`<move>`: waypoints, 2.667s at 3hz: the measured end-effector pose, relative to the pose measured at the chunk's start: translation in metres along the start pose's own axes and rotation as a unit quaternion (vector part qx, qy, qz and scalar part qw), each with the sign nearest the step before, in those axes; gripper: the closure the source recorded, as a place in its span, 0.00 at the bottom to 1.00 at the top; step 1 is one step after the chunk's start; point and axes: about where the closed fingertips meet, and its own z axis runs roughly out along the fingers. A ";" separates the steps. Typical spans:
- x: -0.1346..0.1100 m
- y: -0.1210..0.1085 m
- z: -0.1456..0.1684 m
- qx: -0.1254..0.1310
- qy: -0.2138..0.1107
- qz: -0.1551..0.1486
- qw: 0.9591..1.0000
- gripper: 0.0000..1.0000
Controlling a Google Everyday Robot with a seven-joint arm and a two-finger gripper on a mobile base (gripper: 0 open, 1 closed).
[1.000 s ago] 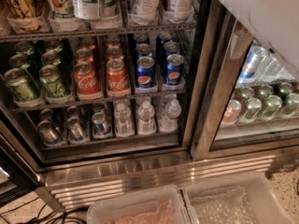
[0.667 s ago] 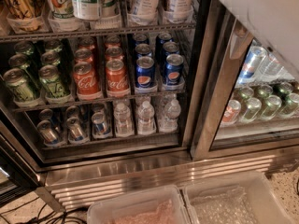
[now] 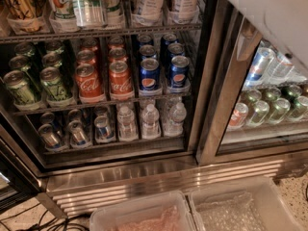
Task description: Pick 7up can from top shelf of fridge
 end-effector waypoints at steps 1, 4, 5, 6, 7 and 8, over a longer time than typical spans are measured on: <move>0.020 0.010 -0.002 -0.005 -0.001 0.034 0.999 1.00; 0.108 0.050 -0.002 -0.002 0.038 0.143 0.989 1.00; 0.124 0.052 -0.013 0.002 0.027 0.178 0.984 1.00; 0.174 0.053 -0.039 0.043 0.043 0.247 0.967 1.00; 0.227 0.054 -0.059 0.087 0.080 0.298 0.947 1.00; 0.282 0.052 -0.071 0.119 0.123 0.346 0.923 1.00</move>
Offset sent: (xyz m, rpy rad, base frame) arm -0.0902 0.0297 -0.1010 0.1899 0.3023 -0.1180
